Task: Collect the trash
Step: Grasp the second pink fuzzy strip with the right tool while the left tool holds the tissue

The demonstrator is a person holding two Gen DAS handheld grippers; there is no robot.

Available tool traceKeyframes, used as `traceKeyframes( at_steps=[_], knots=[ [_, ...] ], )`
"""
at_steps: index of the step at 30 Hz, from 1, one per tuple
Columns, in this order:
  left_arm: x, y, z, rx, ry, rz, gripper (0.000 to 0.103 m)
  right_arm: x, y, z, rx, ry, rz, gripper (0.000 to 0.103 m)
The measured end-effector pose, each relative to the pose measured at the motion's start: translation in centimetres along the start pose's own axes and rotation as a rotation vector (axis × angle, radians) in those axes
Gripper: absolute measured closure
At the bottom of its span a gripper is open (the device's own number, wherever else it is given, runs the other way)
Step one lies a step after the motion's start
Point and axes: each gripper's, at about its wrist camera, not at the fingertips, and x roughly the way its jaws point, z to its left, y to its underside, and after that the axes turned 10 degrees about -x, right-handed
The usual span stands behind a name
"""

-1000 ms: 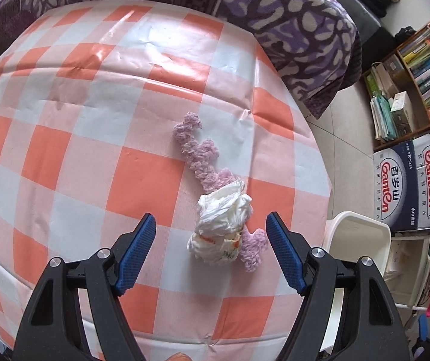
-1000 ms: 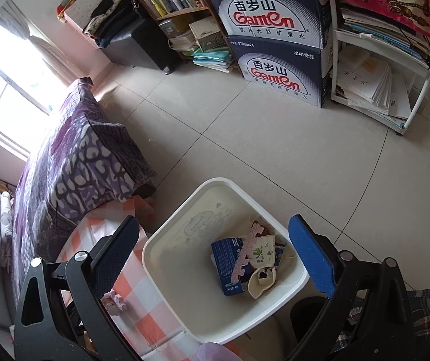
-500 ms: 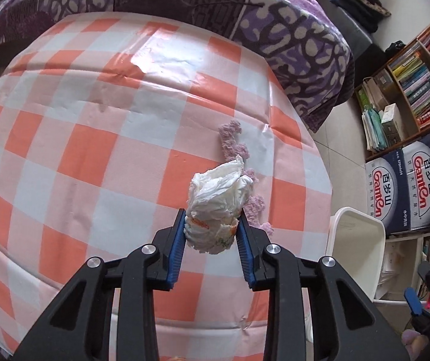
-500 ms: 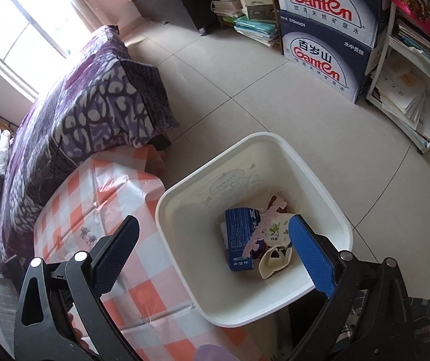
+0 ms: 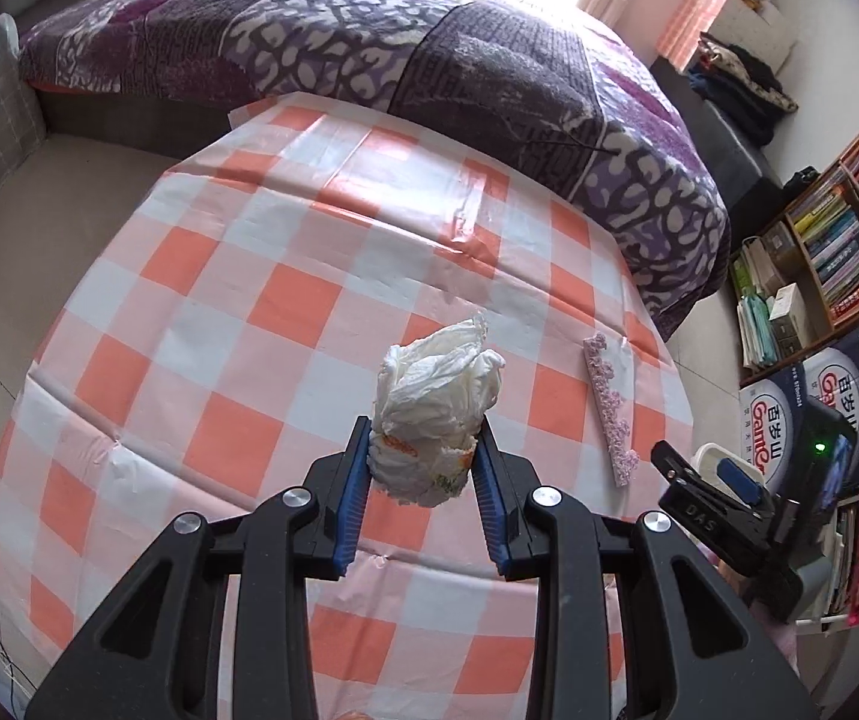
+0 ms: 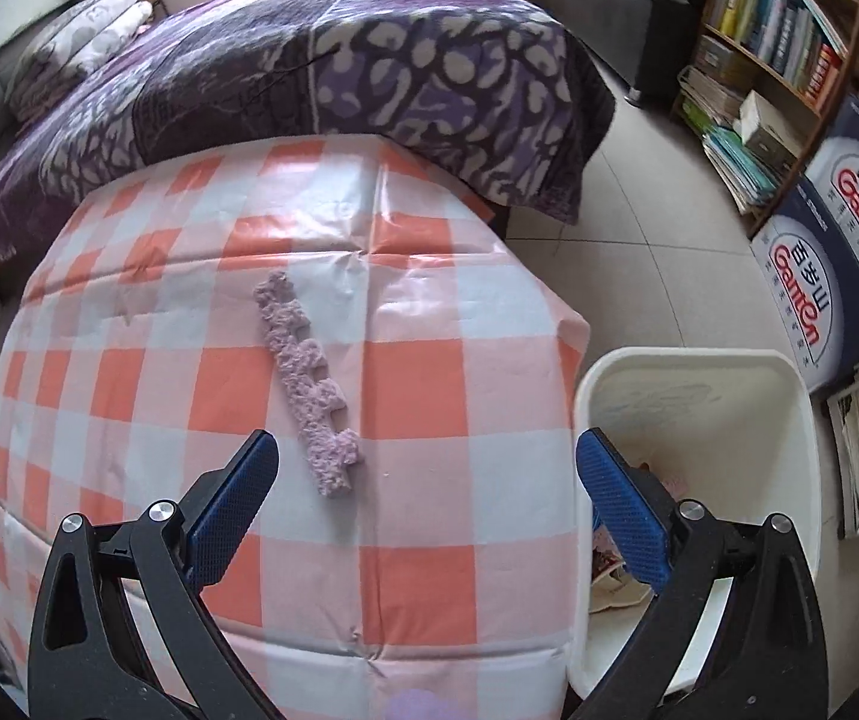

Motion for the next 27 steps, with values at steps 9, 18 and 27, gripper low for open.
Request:
traceKeyframes(
  at_steps=[9,18,27],
  knots=[
    [-2.0,-1.6,3.3,-0.066,0.051,-0.015,0.070,5.0,-1.2,2.6,-0.115,0.030,0.070,0.034],
    [-3.0,-1.6,4.3,-0.087,0.039,-0.049,0.070,3.2,-0.5,2.5,0.013,-0.021,0.027,0.082],
    [-4.3,-1.5,3.8,-0.074,0.013,-0.115,0.070,-4.8,-1.0,3.9,-0.020,-0.053,-0.153,0.082]
  ],
)
